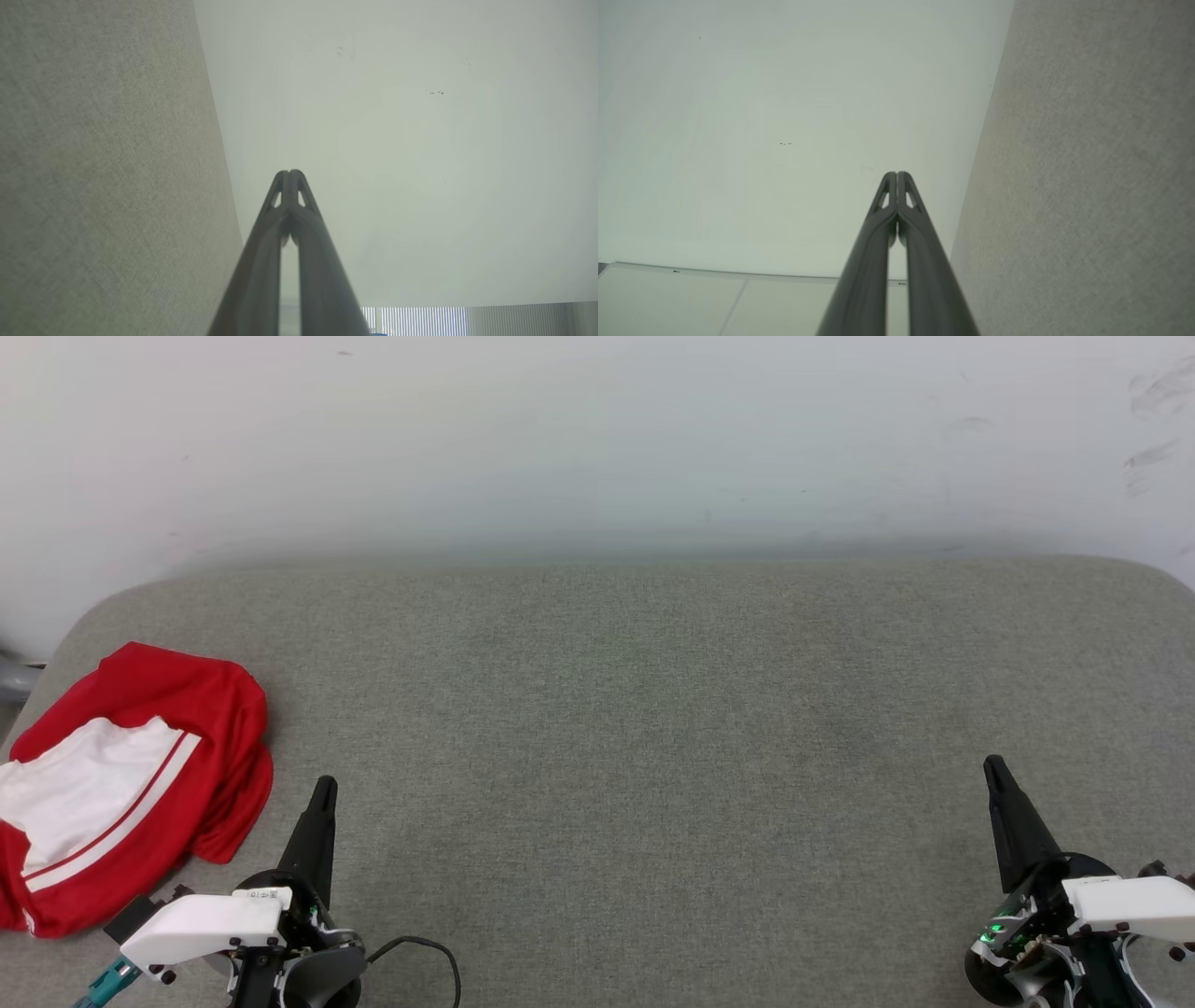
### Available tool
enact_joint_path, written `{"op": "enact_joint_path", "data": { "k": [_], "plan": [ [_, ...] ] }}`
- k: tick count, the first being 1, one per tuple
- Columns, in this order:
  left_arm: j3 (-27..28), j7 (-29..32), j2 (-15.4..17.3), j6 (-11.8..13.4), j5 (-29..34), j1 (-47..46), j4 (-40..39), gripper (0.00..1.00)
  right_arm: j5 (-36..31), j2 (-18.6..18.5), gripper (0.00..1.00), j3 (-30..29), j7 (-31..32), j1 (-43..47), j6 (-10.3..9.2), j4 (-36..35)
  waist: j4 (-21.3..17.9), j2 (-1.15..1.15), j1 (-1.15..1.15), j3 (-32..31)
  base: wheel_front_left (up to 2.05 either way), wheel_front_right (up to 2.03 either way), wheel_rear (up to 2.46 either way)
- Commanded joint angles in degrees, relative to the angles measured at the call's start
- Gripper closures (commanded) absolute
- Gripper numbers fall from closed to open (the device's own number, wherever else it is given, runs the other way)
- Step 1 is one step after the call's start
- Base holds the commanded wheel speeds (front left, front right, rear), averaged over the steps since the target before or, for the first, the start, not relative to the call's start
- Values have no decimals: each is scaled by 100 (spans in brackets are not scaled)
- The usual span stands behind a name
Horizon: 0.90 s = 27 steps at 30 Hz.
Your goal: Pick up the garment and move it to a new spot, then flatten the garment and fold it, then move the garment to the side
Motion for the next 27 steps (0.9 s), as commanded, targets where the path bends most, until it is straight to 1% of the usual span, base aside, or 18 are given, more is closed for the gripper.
{"op": "enact_joint_path", "data": {
  "k": [1,27],
  "plan": [
    [13,13,-7,-22,3,-38,-21,100,9,13,100,2,-3,-71,0,4,0,0,0,0,0,0,0],
    [11,13,-7,-22,3,-37,-21,100,9,13,100,3,-3,-71,0,4,0,0,0,0,0,0,0]
  ]
}}
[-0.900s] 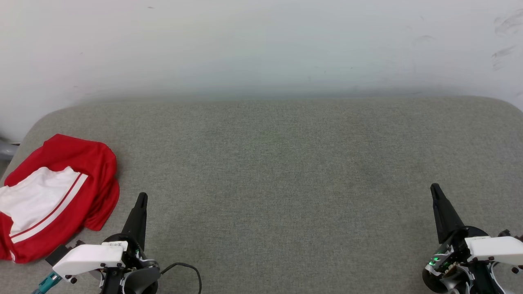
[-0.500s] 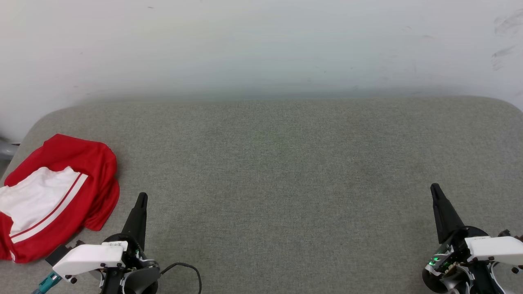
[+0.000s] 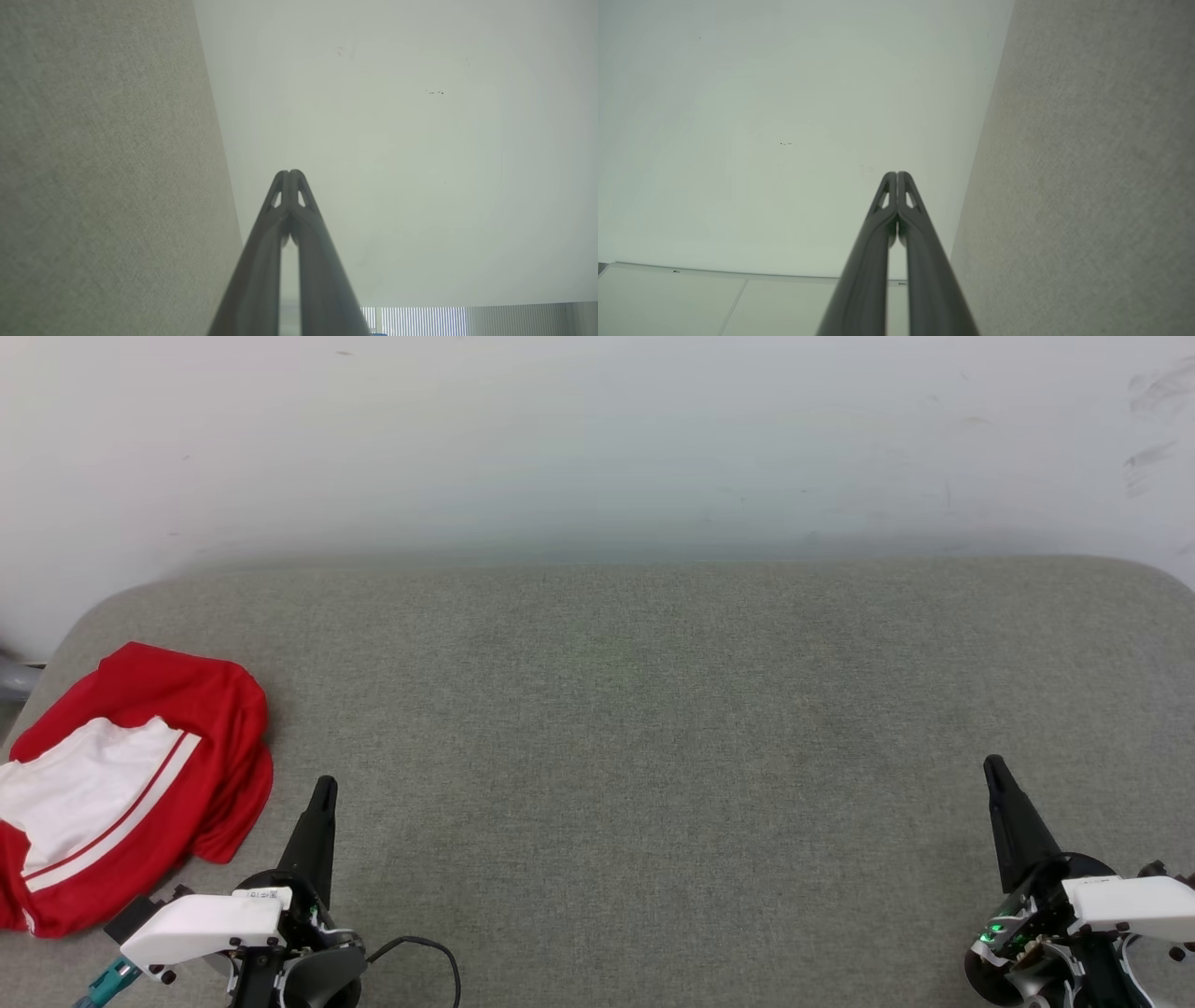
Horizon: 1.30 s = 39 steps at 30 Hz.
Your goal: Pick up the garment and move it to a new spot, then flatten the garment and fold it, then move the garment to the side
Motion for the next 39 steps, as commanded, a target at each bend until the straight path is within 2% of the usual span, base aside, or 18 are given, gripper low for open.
{"op": "enact_joint_path", "data": {
  "k": [1,5,6,9,31,35,39],
  "plan": [
    [11,12,-7,-21,3,-37,-21,100,9,13,100,3,-3,-71,0,4,0,0,0,0,0,0,0],
    [8,12,-7,-20,3,-37,-21,100,9,13,100,3,-3,-71,0,4,0,0,0,0,0,0,0],
    [-1,0,0,1,0,0,1,0,0,0,0,0,0,0,0,0,0,0,0,0,0,0,0],
    [-25,-5,-11,3,-3,92,117,0,-3,5,0,11,-10,114,-1,109,0,0,0,0,0,0,0],
    [-449,-332,-7,-1,-189,228,-626,0,-24,5,0,319,-587,378,0,-572,34,0,0,-14,0,0,0],
    [-537,-404,-6,-1,-57,242,-773,0,-153,4,0,339,-682,406,1,-678,43,0,0,-15,0,0,0],
    [-707,-637,68,-2,372,225,-903,0,-609,4,0,307,-773,440,1,-746,52,0,0,-17,0,0,0]
  ]
}}
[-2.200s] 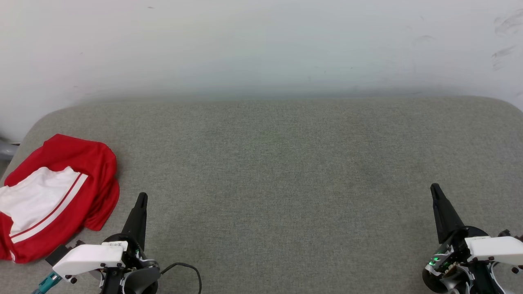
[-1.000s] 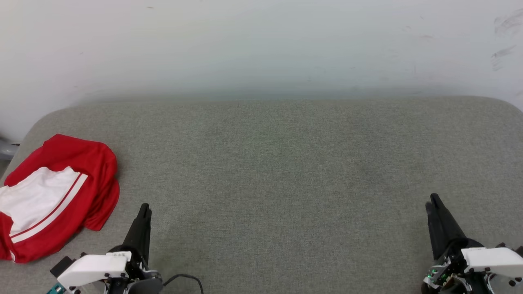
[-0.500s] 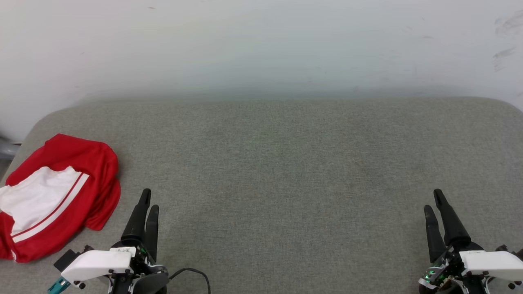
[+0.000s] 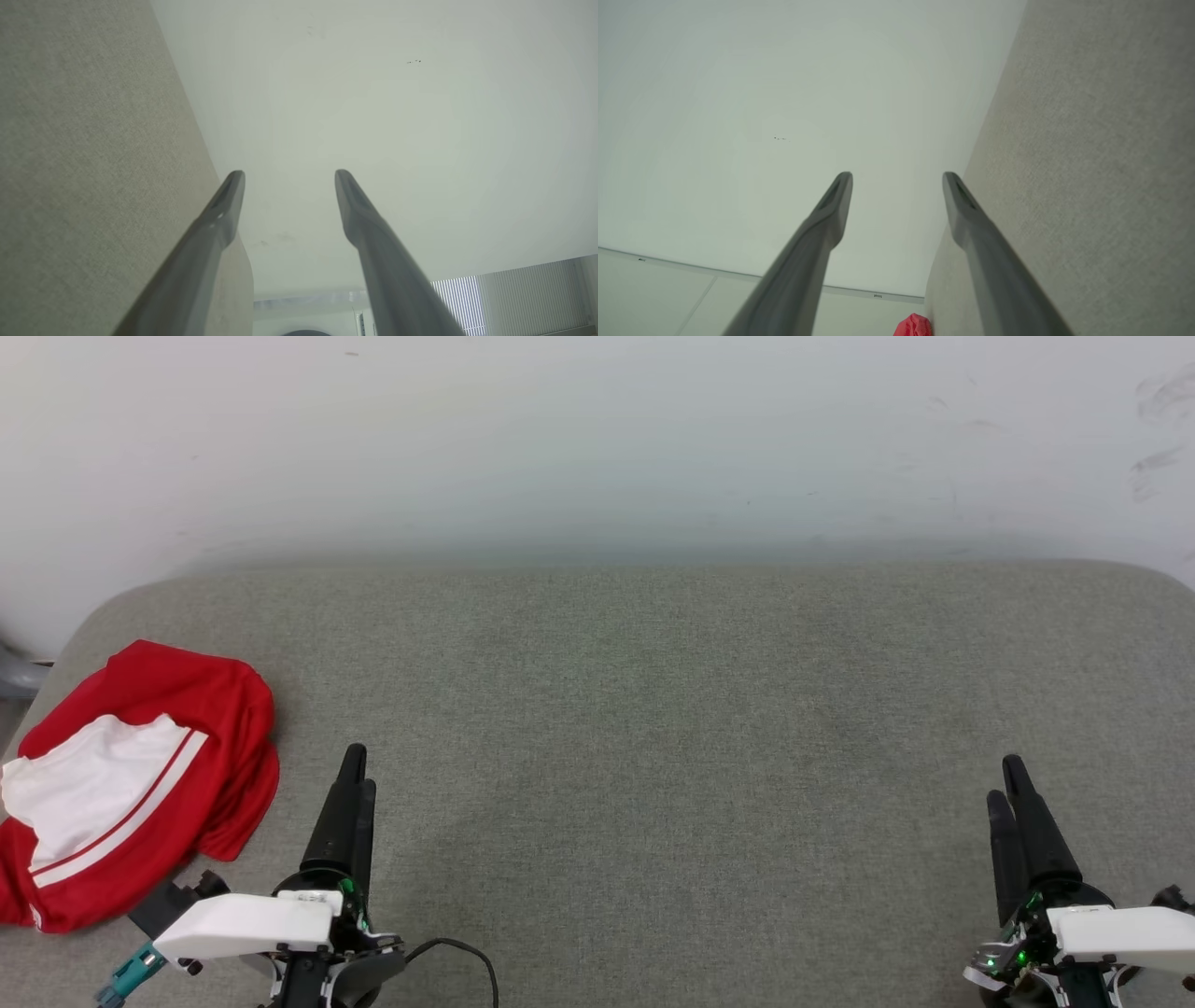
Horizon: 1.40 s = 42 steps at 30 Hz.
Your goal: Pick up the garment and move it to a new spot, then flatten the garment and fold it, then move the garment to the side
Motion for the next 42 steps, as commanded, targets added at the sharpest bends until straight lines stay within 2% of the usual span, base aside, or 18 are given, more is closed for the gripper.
{"op": "enact_joint_path", "data": {
  "k": [1,4,6,13,27,42],
  "plan": [
    [-111,-138,98,-10,237,-76,-145,0,-257,-12,0,-35,-53,-32,10,-138,3,0,0,-2,0,0,0],
    [-285,-276,218,-11,746,-105,-140,0,-881,-12,0,-47,-120,-25,10,-194,7,0,0,-4,0,0,0],
    [-233,-321,177,-11,1162,-112,-166,0,-1362,-13,0,-43,-161,-20,10,-242,13,0,0,-4,0,0,0],
    [-297,-465,123,-12,2587,-69,-284,0,-2334,-13,0,43,-300,-9,11,-408,25,0,0,-6,0,0,0],
    [-272,-719,98,-15,4633,82,-400,0,-5018,-14,0,126,-551,116,12,-461,59,0,0,-20,0,0,0],
    [-321,-961,122,-15,6109,118,-307,0,-6537,-14,0,82,-476,217,12,-692,71,0,0,-20,0,0,0]
  ]
}}
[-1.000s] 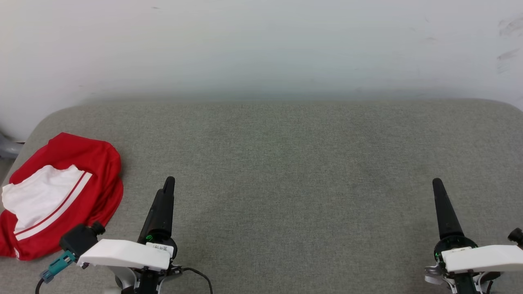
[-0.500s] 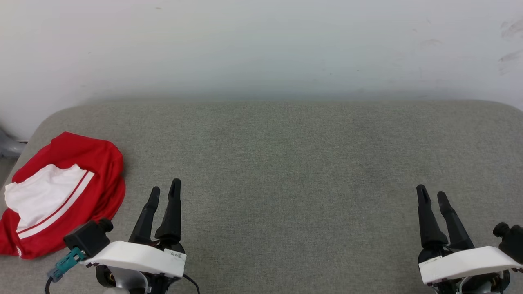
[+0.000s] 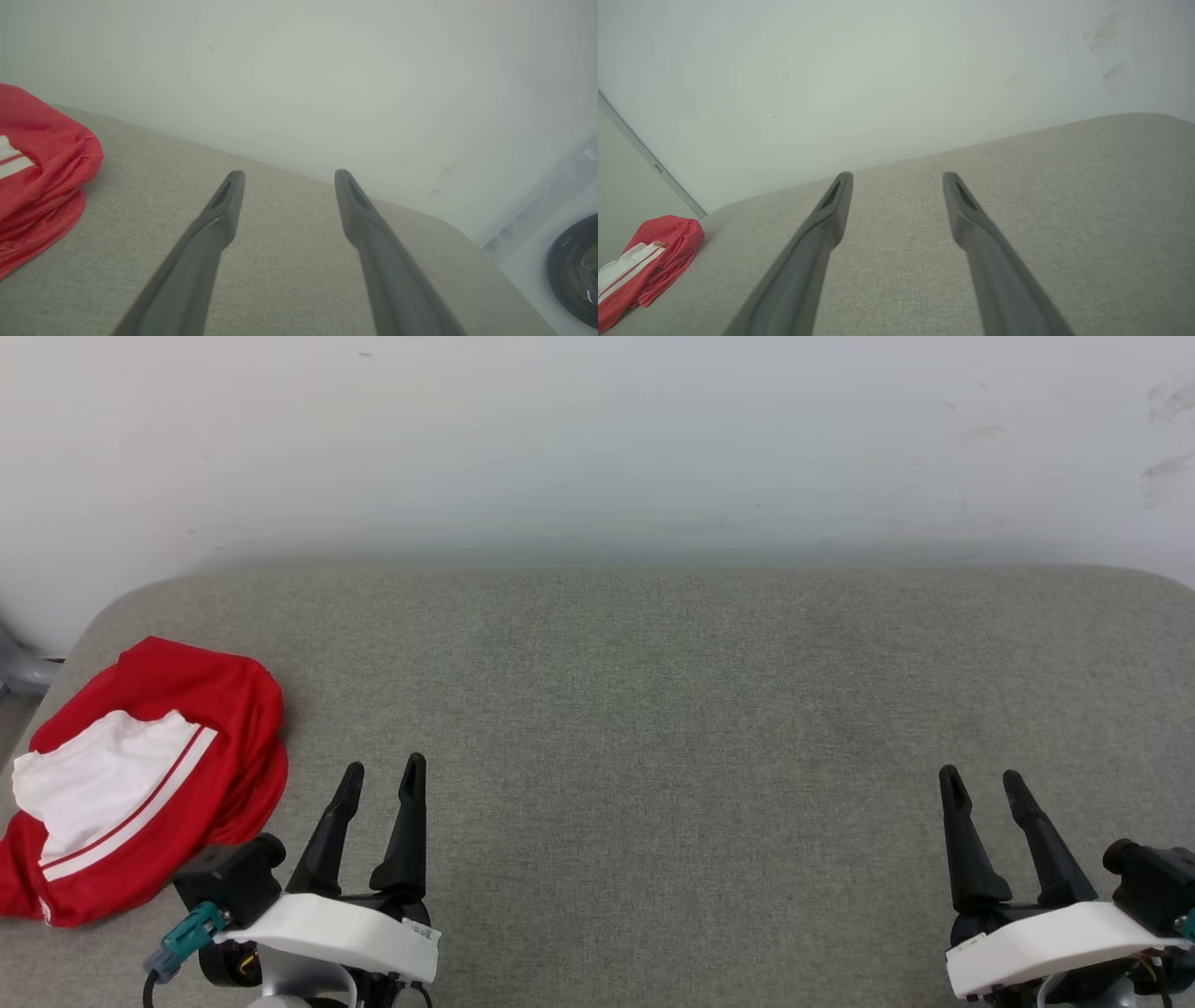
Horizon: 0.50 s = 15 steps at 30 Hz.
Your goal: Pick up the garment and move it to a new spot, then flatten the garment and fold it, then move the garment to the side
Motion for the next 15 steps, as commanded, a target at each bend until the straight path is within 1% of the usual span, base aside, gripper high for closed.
{"op": "enact_joint_path", "data": {
  "k": [1,15],
  "plan": [
    [-7,-67,31,-10,201,1,-47,0,-260,-14,0,-4,-11,-12,11,-122,5,0,0,0,0,0,0],
    [-47,-260,28,-12,973,32,95,0,-1159,-14,0,-59,95,96,11,-351,31,0,0,-17,0,0,0]
  ]
}}
